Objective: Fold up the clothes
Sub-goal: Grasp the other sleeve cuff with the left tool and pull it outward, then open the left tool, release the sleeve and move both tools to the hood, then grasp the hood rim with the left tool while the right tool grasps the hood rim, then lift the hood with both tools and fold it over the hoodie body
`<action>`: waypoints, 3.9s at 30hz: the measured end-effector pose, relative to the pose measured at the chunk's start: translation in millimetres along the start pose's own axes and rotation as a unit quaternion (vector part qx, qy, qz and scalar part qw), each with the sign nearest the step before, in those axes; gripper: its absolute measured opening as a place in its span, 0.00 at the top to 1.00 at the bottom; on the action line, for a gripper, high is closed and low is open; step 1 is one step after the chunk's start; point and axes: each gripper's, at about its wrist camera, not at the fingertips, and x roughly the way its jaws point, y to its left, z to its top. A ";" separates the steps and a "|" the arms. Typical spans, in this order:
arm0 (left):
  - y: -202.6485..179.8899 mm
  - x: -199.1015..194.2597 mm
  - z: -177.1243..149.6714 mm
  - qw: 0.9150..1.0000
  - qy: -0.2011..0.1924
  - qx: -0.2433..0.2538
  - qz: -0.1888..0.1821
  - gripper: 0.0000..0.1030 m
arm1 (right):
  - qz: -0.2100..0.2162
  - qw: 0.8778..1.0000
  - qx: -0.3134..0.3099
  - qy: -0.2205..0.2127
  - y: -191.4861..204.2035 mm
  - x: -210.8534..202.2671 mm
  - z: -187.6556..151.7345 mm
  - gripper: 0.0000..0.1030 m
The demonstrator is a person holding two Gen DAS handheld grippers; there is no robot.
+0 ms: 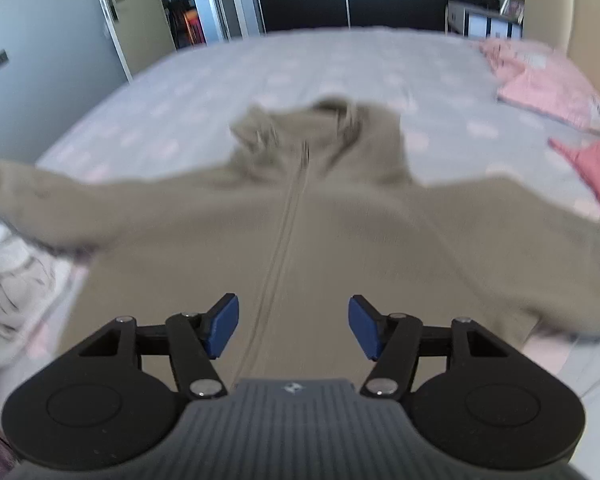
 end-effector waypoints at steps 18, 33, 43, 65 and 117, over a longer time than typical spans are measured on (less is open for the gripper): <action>-206.0 -158.9 75.3 0.972 -0.124 0.022 -0.197 0.43 | -0.019 0.976 -0.060 -0.207 50.1 -239.4 182.0 0.47; -261.1 -157.6 87.7 0.958 -0.157 0.029 -0.237 0.33 | -0.092 0.971 -0.074 -0.208 25.8 -223.4 174.2 0.40; -261.1 122.0 48.3 0.979 -0.021 -0.013 -0.200 0.34 | -0.062 0.990 -0.042 -0.119 -31.3 -5.1 170.1 0.59; -226.4 400.1 -10.1 0.926 0.138 -0.247 -0.248 0.36 | -0.094 0.995 -0.005 -0.023 -65.5 306.8 219.2 0.51; -392.5 230.2 3.8 0.935 -0.103 0.259 -0.219 0.91 | -0.027 0.999 0.018 0.002 -117.7 159.6 34.0 0.89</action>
